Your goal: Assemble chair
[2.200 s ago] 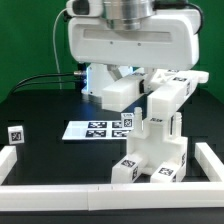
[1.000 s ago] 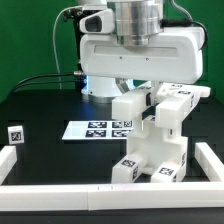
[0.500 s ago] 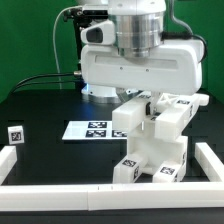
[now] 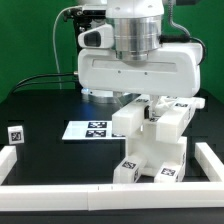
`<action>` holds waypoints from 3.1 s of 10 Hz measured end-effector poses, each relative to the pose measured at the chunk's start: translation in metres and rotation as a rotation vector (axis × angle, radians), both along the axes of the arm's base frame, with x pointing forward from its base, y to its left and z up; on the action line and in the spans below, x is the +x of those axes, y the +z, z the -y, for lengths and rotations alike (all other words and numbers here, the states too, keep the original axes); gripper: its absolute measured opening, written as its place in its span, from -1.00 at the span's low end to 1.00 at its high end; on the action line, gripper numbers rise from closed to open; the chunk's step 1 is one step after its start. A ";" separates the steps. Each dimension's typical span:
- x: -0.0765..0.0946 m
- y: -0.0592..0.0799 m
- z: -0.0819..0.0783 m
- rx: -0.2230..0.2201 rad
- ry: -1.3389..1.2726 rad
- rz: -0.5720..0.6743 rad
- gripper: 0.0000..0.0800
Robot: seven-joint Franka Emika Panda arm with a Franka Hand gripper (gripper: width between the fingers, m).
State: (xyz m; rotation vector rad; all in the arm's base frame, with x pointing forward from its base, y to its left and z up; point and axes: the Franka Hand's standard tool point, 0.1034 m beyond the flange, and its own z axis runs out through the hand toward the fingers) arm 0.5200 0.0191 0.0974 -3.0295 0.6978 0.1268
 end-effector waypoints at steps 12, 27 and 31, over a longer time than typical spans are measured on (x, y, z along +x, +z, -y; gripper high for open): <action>0.016 0.020 -0.001 0.019 0.004 -0.039 0.62; -0.077 0.029 -0.001 0.106 0.177 -0.132 0.62; -0.105 0.020 -0.004 0.085 0.162 -0.140 0.62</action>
Offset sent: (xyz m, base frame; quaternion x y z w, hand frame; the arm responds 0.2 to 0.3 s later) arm 0.0059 -0.0020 -0.0025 0.0040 -0.0073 -0.0016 1.0000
